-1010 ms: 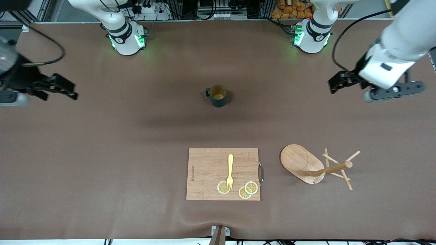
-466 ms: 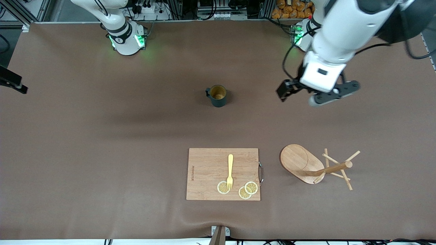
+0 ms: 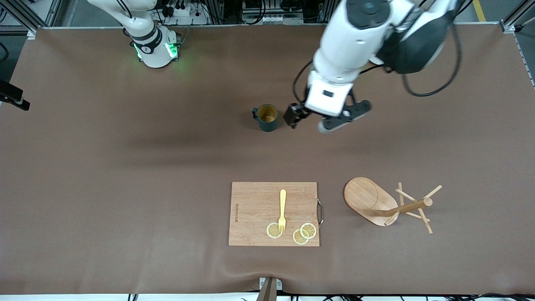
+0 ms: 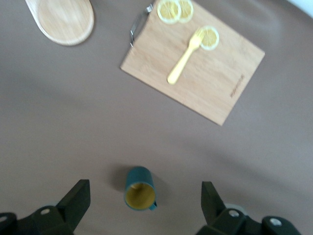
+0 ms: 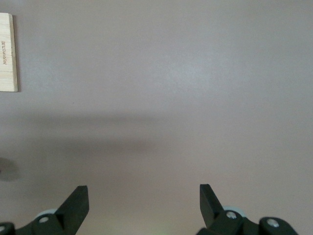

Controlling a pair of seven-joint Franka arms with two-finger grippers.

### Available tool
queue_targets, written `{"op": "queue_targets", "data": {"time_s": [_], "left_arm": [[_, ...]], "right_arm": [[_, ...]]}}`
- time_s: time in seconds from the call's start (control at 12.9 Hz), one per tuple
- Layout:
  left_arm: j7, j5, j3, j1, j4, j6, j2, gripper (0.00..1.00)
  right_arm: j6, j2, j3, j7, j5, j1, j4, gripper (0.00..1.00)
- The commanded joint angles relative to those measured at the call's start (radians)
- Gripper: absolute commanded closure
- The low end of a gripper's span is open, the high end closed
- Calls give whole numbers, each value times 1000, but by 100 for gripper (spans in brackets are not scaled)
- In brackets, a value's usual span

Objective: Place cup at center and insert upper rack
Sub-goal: 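Move the left gripper above the mug handle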

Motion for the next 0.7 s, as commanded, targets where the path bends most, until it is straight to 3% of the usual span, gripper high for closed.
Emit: {"op": "queue_targets", "data": {"time_s": [0.0,0.23,0.62], "left_arm": [[-98,127,7,-107,30,3,48,0],[-331,241,18,-225,34,84,131,0],[-603,352,77,-426,33,84,203,0]], "right_arm": [[2,-48,17,-16,-13,-6,-47,0],[-8,-50,17,-16,-13,4,-54,0],[-38,-48,20,-5,-9,6,-61,0]]}}
